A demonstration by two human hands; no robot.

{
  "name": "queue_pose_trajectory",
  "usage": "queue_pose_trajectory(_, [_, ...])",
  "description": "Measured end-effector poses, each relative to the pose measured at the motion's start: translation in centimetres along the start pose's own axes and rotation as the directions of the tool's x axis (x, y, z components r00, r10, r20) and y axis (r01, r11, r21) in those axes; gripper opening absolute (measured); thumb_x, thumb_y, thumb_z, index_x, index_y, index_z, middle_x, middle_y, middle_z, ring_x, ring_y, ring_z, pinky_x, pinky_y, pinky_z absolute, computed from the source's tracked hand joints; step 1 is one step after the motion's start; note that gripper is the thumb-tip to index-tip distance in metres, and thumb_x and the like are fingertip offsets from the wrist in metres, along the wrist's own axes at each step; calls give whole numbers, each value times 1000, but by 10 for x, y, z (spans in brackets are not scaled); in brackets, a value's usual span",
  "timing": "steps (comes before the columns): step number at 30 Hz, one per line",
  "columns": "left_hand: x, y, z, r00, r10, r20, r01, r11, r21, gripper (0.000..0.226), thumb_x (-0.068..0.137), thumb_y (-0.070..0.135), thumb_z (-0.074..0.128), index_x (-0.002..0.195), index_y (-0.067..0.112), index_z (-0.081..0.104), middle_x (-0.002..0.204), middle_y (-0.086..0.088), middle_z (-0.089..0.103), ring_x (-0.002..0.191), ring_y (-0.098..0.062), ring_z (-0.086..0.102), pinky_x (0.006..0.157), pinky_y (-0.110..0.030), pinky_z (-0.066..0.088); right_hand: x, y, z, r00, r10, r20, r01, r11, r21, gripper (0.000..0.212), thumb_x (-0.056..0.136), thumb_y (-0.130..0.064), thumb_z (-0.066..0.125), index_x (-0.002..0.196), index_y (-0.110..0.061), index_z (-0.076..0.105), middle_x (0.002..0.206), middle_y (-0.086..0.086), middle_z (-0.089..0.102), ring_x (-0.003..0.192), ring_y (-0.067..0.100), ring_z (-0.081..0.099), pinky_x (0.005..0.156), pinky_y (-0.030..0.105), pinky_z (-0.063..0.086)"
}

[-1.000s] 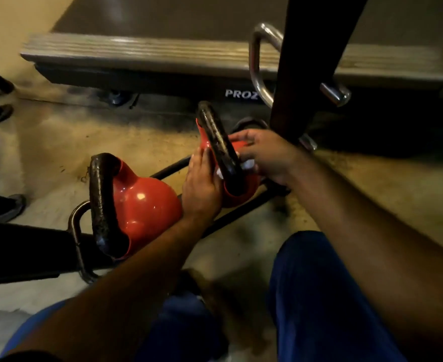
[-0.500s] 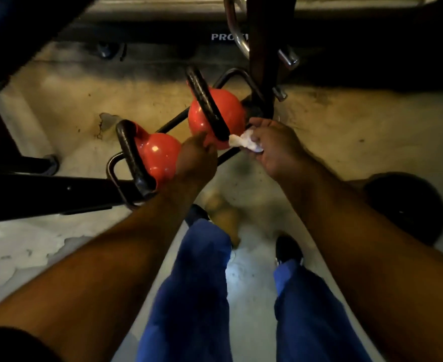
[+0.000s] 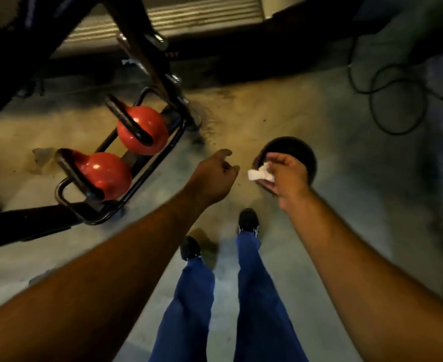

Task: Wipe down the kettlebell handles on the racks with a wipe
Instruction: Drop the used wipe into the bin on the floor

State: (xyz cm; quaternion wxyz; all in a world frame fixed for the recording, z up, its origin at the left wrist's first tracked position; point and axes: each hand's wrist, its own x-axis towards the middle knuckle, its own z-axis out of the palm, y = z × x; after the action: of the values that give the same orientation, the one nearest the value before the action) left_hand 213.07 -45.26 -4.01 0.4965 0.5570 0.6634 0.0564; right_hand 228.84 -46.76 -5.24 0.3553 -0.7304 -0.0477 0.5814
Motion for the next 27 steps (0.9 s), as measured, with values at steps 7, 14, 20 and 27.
queue_pose_trajectory(7, [52,24,72,986,35,163,-47,996,71,45,97,30,57,139,17,48,97,-1,64,97,-22,63,85,-33,52,81,17,-73,980,31,-198,-5,991,132,23,97,5,54,104,-14,64,110,13,63,95,27,62,61,27,53])
queue_pose_trajectory(14, [111,33,135,969,-8,246,-42,979,198,50,96,30,57,143,16,45,122,-10,66,115,-26,60,96,-31,46,155,23,-89,973,88,-213,-39,974,223,25,100,1,49,111,-11,68,118,11,59,107,30,58,70,35,56])
queue_pose_trajectory(20, [128,43,144,978,-53,201,20,986,163,45,96,28,58,138,14,52,123,-11,65,115,-26,60,100,-38,49,165,20,-103,977,158,-140,-142,982,124,23,104,-8,47,119,-13,63,123,9,62,106,29,65,74,38,59])
queue_pose_trajectory(27, [93,73,112,991,-84,100,79,995,58,41,97,29,57,135,15,54,122,-7,65,105,-18,60,84,-24,46,117,-16,-99,999,1,42,6,982,-187,14,101,-15,54,108,-20,66,99,3,71,89,20,71,73,34,59])
